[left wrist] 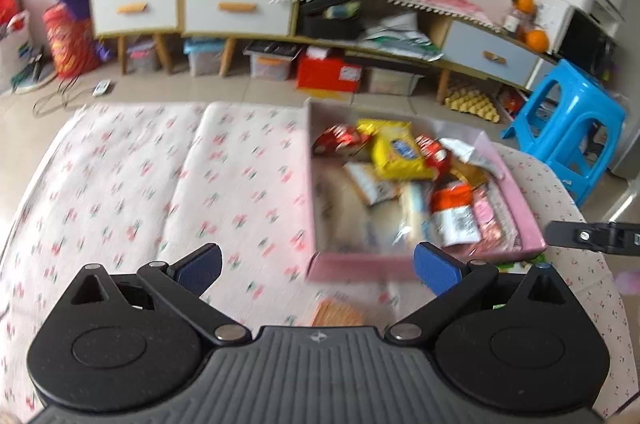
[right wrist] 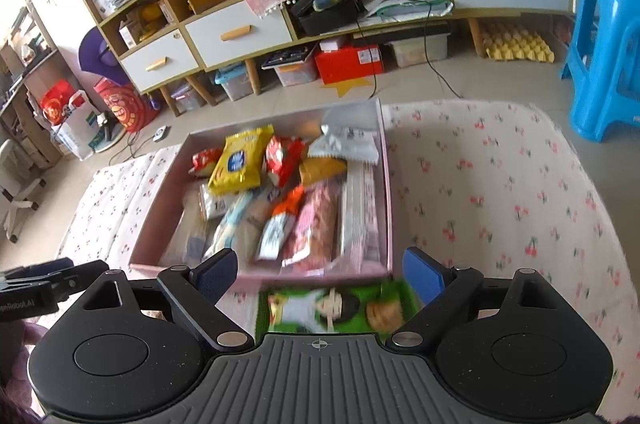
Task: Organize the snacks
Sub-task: 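Move both tools back over the green chip bag and wafer square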
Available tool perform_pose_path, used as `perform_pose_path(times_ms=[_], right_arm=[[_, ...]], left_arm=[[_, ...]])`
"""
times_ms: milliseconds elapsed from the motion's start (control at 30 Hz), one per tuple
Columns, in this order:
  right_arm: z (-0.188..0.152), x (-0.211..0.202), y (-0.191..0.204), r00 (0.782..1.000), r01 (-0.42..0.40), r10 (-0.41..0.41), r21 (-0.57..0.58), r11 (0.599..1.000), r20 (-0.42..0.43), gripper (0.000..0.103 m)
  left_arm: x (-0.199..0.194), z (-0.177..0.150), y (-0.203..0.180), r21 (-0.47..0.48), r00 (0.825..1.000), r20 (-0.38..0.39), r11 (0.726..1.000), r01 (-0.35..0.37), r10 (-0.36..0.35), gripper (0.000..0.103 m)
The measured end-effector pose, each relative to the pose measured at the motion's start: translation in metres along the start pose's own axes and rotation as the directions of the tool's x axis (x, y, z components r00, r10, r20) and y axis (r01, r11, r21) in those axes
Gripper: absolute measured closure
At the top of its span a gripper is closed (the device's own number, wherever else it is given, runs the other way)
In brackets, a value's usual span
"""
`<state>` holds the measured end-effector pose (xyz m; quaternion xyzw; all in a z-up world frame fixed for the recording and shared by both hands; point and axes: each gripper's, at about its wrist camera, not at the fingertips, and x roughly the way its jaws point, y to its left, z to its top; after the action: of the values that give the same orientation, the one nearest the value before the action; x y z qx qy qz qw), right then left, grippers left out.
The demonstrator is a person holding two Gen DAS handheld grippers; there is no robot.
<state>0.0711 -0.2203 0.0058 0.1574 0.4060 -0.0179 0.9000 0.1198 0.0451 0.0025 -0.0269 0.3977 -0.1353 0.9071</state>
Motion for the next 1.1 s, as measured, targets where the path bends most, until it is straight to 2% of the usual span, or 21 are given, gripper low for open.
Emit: perform_pose_path(times_ms=[167,267,400,667,767,900,967,1100], right_arm=[[-0.016,0.005,-0.007,1.0,-0.005,0.005,0.003,1.0,-0.005,0.011],[-0.022,0.013,-0.01,1.0,-0.005,0.005,-0.018,1.0,-0.019,0.011],[-0.026,0.023,-0.012,0.999,-0.034,0.032,-0.042,0.999,-0.041,0.011],[-0.029,0.033,-0.018,0.997,-0.056,0.053,-0.053,0.997,-0.055,0.01],[-0.027,0.031,-0.02,0.996,-0.066,0.063,-0.05,0.997,-0.055,0.01],[-0.026,0.026,-0.027,0.999,-0.041,0.04,-0.023,0.999,-0.035,0.01],[-0.028,0.029,-0.031,0.998,-0.037,0.037,-0.013,0.999,-0.052,0.01],[-0.033,0.027,-0.027,0.997,-0.043,0.041,-0.044,0.998,-0.058,0.009]], left_arm=[[0.003,-0.019,0.009,-0.035,1.0,0.023,0.999,0.007,-0.007,0.0],[0.01,-0.028,0.009,-0.015,1.0,0.028,1.0,0.01,-0.01,0.001],[0.015,-0.035,0.007,0.019,0.998,0.034,0.998,0.056,-0.056,0.001],[0.024,-0.047,0.005,0.074,0.995,-0.001,0.993,0.096,-0.096,0.01],[0.026,-0.05,0.007,0.084,0.996,-0.016,0.992,0.092,-0.091,0.013],[0.025,-0.052,0.009,0.089,0.996,-0.023,0.992,0.093,-0.092,0.015],[0.024,-0.053,0.008,0.098,0.995,-0.03,0.991,0.094,-0.091,0.019],[0.023,-0.056,0.005,0.128,0.995,-0.04,0.987,0.093,-0.089,0.022]])
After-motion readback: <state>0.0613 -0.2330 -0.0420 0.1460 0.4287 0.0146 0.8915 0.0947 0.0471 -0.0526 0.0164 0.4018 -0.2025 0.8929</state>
